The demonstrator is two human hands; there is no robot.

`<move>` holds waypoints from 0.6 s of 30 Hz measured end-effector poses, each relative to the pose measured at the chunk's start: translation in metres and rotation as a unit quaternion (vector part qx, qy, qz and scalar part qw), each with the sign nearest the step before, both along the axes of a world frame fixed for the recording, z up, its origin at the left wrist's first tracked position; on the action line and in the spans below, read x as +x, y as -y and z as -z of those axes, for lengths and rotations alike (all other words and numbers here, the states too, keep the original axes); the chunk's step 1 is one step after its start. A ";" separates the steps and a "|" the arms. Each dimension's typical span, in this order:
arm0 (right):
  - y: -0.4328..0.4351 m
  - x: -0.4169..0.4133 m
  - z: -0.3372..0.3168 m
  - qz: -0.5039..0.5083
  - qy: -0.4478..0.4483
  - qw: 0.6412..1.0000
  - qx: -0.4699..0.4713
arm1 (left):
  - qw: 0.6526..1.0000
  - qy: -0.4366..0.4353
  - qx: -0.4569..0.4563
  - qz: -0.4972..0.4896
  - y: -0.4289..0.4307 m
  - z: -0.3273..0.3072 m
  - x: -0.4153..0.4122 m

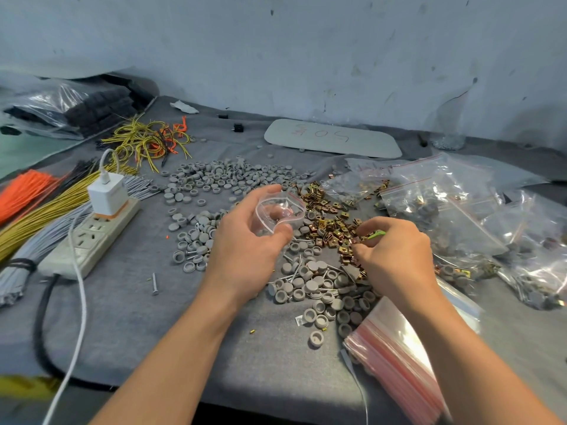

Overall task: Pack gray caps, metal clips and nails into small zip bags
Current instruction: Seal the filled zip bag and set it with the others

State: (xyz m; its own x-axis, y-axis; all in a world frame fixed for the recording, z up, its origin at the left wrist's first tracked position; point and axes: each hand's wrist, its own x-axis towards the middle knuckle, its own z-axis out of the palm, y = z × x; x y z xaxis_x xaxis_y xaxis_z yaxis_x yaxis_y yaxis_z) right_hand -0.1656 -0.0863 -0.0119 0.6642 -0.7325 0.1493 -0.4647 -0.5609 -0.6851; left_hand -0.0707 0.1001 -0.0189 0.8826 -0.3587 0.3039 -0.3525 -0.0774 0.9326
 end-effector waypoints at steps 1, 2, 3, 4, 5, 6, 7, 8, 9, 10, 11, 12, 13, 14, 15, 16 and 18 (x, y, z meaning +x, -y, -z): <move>0.000 0.000 -0.001 0.000 -0.002 1.000 -0.005 | 1.000 0.001 0.002 0.000 0.000 0.000 0.000; 0.000 0.000 -0.001 -0.003 -0.006 1.000 -0.013 | 1.000 0.003 0.004 -0.001 0.000 0.000 0.000; -0.001 0.001 -0.001 -0.007 -0.011 1.000 -0.018 | 1.000 0.004 0.005 -0.001 0.000 0.000 0.000; -0.001 0.001 -0.001 -0.008 -0.014 1.000 -0.018 | 1.000 0.005 0.005 0.000 0.000 0.000 0.000; -0.001 0.002 -0.001 -0.008 -0.015 1.000 -0.014 | 1.000 0.006 0.006 0.001 0.000 0.000 0.000; -0.001 0.002 -0.001 -0.006 -0.015 1.000 -0.006 | 1.000 0.006 0.007 0.002 0.000 0.000 0.000; 0.000 0.003 0.000 -0.005 -0.015 1.000 -0.002 | 1.000 0.007 0.007 0.002 0.000 0.000 -0.001; 0.000 0.004 0.001 -0.006 -0.018 1.000 -0.003 | 1.000 0.007 0.008 0.002 0.000 0.000 -0.001; 0.001 0.005 0.002 -0.009 -0.020 1.000 -0.009 | 1.000 0.008 0.008 0.003 0.000 0.000 -0.001; 0.001 0.005 0.002 -0.013 -0.021 1.000 -0.018 | 1.000 0.009 0.010 0.005 0.000 0.000 -0.001; 0.001 0.006 0.003 -0.016 -0.019 0.999 -0.028 | 1.000 0.010 0.010 0.007 0.000 0.000 -0.002; 0.001 0.007 0.004 -0.019 -0.017 0.999 -0.040 | 1.000 0.010 0.009 0.009 0.000 -0.001 -0.002; 0.001 0.008 0.005 -0.025 -0.017 0.998 -0.051 | 1.000 0.008 0.007 0.010 0.000 -0.001 -0.002; 0.002 0.009 0.006 -0.033 -0.021 0.997 -0.064 | 1.000 0.006 0.005 0.011 0.001 -0.001 -0.002; 0.003 0.010 0.007 -0.042 -0.029 0.996 -0.076 | 1.000 0.006 0.004 0.012 0.001 0.000 -0.002; 0.003 0.010 0.007 -0.049 -0.037 0.994 -0.089 | 1.000 0.007 0.004 0.013 0.001 0.000 -0.002; 0.006 0.010 0.009 -0.059 -0.049 0.991 -0.108 | 1.000 0.009 0.004 0.016 0.001 0.000 -0.002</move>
State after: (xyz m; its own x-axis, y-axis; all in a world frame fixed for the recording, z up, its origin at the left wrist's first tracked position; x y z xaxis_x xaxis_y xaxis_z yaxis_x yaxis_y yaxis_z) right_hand -0.1555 -0.0919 -0.0208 0.7619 -0.6079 0.2235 -0.4468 -0.7431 -0.4982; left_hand -0.0723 0.0992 -0.0191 0.8654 -0.3889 0.3160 -0.3713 -0.0743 0.9255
